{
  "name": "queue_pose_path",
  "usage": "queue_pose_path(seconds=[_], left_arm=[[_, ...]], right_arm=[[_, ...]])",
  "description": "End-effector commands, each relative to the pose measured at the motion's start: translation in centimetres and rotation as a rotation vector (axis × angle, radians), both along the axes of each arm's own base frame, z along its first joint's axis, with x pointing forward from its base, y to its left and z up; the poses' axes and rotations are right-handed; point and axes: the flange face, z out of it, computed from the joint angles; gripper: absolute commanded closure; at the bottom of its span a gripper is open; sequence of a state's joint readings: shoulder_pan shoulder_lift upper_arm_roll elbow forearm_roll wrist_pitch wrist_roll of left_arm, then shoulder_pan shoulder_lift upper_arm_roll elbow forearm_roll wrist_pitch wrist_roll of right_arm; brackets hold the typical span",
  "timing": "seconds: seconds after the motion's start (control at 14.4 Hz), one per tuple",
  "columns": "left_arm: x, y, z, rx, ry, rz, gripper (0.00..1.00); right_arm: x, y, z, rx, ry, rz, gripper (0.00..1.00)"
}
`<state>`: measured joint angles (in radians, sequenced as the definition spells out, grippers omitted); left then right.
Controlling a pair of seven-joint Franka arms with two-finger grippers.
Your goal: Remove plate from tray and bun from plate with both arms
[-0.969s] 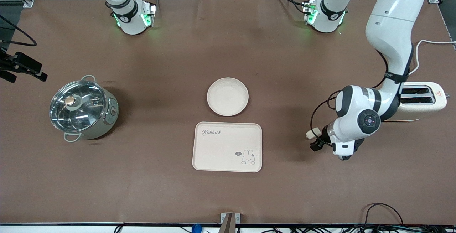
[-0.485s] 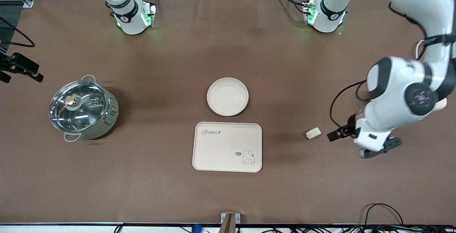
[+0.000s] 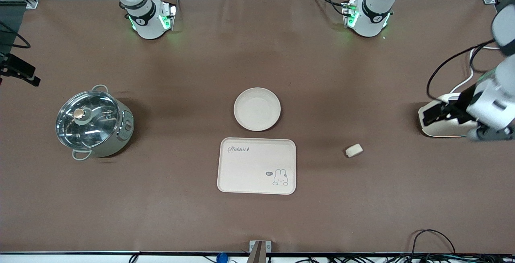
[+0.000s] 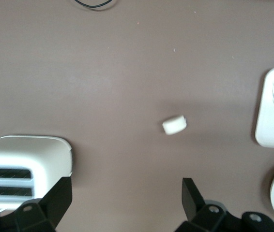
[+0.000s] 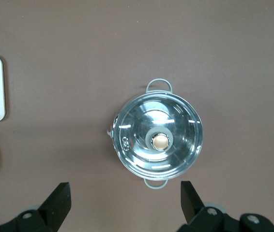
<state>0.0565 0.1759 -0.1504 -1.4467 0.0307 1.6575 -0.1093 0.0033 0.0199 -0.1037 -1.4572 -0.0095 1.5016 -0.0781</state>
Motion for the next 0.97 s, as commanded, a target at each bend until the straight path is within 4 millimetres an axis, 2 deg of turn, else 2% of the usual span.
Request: queue_pose_path(seconds=[0.0, 0.14, 0.42, 0.48, 0.62, 0.69, 0.9], left_arm=[[-3.6, -1.1, 4.0, 0.028, -0.007, -0.042, 0.0], [-5.6, -1.9, 5.5, 0.025, -0.016, -0.061, 0.0], [-10.1, -2.7, 6.5, 0.043, -0.024, -0.072, 0.0], [-10.6, -2.7, 6.8, 0.045, -0.024, -0.075, 0.0], [-10.8, -2.7, 6.9, 0.03, 0.004, -0.069, 0.0], [-10.5, -2.6, 7.6, 0.017, 0.011, -0.059, 0.0], [-9.7, -2.5, 7.6, 0.014, 0.038, -0.064, 0.0]], right_arm=[[-0.4, -0.2, 0.8, -0.014, 0.006, -0.004, 0.0], [-0.5, -0.1, 0.7, -0.023, 0.021, -0.005, 0.0], [-1.1, -0.2, 0.0, -0.109, 0.086, -0.001, 0.0], [-1.3, 0.4, -0.1, -0.107, 0.107, 0.01, 0.0], [-1.0, -0.1, -0.4, -0.095, 0.109, 0.006, 0.0], [-0.4, 0.2, -1.0, -0.092, 0.11, 0.016, 0.0], [-0.4, 0.3, -1.1, -0.09, 0.114, 0.019, 0.0]])
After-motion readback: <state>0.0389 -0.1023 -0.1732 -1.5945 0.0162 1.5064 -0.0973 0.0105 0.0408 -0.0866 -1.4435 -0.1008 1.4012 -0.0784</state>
